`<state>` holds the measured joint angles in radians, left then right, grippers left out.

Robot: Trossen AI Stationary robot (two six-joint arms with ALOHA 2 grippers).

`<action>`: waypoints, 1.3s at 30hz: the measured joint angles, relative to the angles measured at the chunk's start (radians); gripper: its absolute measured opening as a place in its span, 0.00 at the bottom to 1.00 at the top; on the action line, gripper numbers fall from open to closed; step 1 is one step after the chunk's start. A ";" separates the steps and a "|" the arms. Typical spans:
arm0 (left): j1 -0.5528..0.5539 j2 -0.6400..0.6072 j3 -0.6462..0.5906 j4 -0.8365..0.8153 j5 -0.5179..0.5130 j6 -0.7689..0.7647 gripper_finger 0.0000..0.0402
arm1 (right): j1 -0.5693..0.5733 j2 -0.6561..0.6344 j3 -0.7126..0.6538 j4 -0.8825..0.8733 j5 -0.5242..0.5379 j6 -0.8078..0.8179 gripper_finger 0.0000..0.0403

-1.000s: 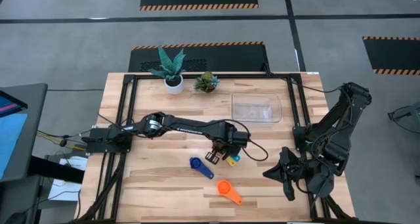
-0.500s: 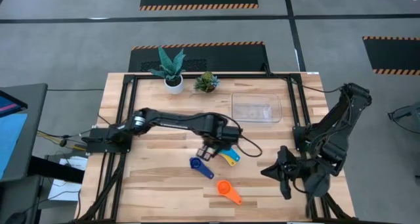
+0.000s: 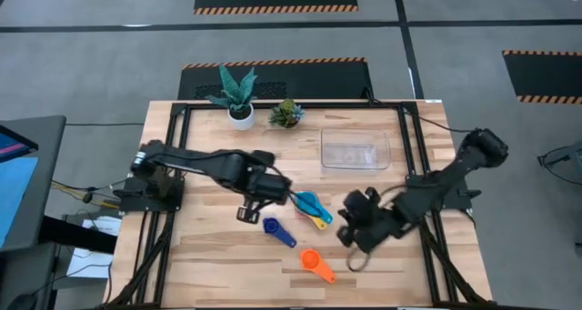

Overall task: Nest measuring cups in basket
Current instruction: Stack the light blue measuring cup on top of the green measuring cup

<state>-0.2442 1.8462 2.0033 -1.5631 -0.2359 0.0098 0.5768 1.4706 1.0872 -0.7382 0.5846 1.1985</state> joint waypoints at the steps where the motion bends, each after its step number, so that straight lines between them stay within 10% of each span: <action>1: -0.009 -0.021 -0.040 0.003 -0.016 -0.023 0.00 | -0.024 0.019 0.000 -0.010 -0.027 0.015 0.01; 13: -0.076 -0.171 -0.462 0.153 -0.121 -0.154 0.00 | -0.141 0.239 0.000 -0.006 -0.067 0.085 0.02; 26: -0.129 -0.135 -0.851 1.142 0.151 0.163 0.00 | -0.154 0.250 0.000 0.018 -0.092 0.080 0.02; 39: -0.018 0.074 -0.784 1.355 0.141 0.167 0.00 | -0.153 0.252 0.000 0.043 -0.101 0.076 0.02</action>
<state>-0.2623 1.9202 1.2194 -0.2080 -0.0950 0.1765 0.4236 1.7222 1.0870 -0.6953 0.4841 1.2747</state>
